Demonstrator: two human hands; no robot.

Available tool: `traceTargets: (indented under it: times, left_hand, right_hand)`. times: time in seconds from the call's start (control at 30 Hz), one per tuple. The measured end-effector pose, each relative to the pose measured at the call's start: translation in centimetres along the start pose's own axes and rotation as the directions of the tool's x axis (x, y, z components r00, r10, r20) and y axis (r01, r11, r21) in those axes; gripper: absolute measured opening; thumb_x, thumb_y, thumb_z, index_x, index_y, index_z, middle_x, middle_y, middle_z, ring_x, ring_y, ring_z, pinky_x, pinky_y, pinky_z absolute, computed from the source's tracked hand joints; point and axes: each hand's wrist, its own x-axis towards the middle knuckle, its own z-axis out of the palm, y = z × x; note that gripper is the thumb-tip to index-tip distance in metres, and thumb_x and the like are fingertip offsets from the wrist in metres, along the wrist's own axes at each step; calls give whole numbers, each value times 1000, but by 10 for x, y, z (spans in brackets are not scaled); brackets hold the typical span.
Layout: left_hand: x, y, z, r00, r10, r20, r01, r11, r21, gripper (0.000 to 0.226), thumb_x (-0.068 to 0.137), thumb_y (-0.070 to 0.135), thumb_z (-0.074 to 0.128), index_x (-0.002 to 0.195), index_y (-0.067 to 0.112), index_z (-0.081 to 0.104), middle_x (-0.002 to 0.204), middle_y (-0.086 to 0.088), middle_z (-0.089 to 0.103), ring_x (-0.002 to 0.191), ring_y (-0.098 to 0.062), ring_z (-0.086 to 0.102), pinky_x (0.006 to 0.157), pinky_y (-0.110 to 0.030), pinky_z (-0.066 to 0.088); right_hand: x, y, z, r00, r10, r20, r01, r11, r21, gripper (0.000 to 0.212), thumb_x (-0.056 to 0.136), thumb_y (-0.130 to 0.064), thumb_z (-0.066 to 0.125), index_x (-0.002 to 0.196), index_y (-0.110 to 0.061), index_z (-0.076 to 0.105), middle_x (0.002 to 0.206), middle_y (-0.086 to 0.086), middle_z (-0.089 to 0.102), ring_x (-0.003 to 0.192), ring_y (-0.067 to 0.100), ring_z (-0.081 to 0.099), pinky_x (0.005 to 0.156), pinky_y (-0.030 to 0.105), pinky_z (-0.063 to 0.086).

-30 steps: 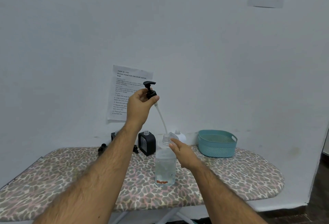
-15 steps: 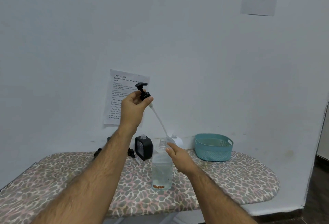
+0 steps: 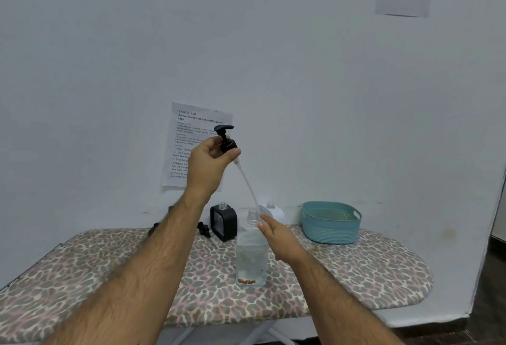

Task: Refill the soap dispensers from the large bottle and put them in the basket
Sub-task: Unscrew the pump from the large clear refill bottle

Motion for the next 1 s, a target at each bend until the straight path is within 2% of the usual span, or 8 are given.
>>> traceTargets:
  times: [0.27,0.37,0.5,0.57,0.67,0.77,0.9,1.0]
  left_hand:
    - [0,-1,-2,999,-17,-29,15,998,-53,38,81,12,79,117,11,67,103,3,74,96,-2,70,87,-15,52]
    - [2,-2,-9,999,-26,-43,23,998,-61,39,81,13,79,118,11,67,106,1,74,101,-6,70,92,-21,52]
    - [5,-9,-28,995,-58,-86,52,996,-72,36,82,13,78,116,14,67,106,1,75,103,-10,70,93,-27,53]
    - [4,-13,-40,990,-81,-119,71,994,-79,37,83,13,78,118,12,66,106,0,74,100,-9,70,88,-22,54]
    - [1,-21,-61,969,-132,-210,115,989,-94,37,84,12,77,116,7,60,103,-1,73,87,0,70,68,-9,51]
    - [0,-34,-83,946,-179,-271,159,983,-94,32,84,14,77,110,9,60,100,1,72,79,7,67,67,-8,49]
    - [-4,-54,-112,915,-225,-335,207,974,-88,30,86,12,75,113,5,65,96,5,69,73,16,64,66,-3,47]
    - [-5,-69,-131,894,-252,-369,239,968,-82,32,85,13,76,115,4,67,95,9,69,76,15,64,71,-5,48]
  right_hand:
    - [-2,-2,-1,1000,24,6,-25,999,35,50,103,-49,37,150,-31,39,150,1,47,132,25,48,102,53,48]
    - [-3,-2,-1,1000,30,11,-30,999,46,50,104,-49,37,150,-30,38,151,1,45,134,25,47,103,53,47]
    - [-2,2,1,1000,12,-13,-12,1000,23,51,105,-47,35,151,-27,38,153,0,44,137,23,45,112,43,39]
    - [-2,3,6,999,14,-46,-12,999,46,50,106,-43,33,152,-24,36,155,0,41,140,21,41,114,37,31]
    - [-6,0,20,992,35,-120,-14,985,173,49,107,-39,31,154,-23,34,157,-2,37,143,19,36,115,34,26]
    - [-11,-4,35,975,27,-219,38,957,288,51,107,-40,33,155,-24,31,157,-5,35,144,16,33,114,28,23]
    - [-17,-9,44,908,18,-419,91,967,239,60,99,-50,49,151,-22,37,154,-3,40,140,15,37,112,31,29]
    - [-15,-12,49,894,30,-448,77,973,220,77,85,-56,68,148,-23,39,151,-5,43,137,15,41,110,36,36]
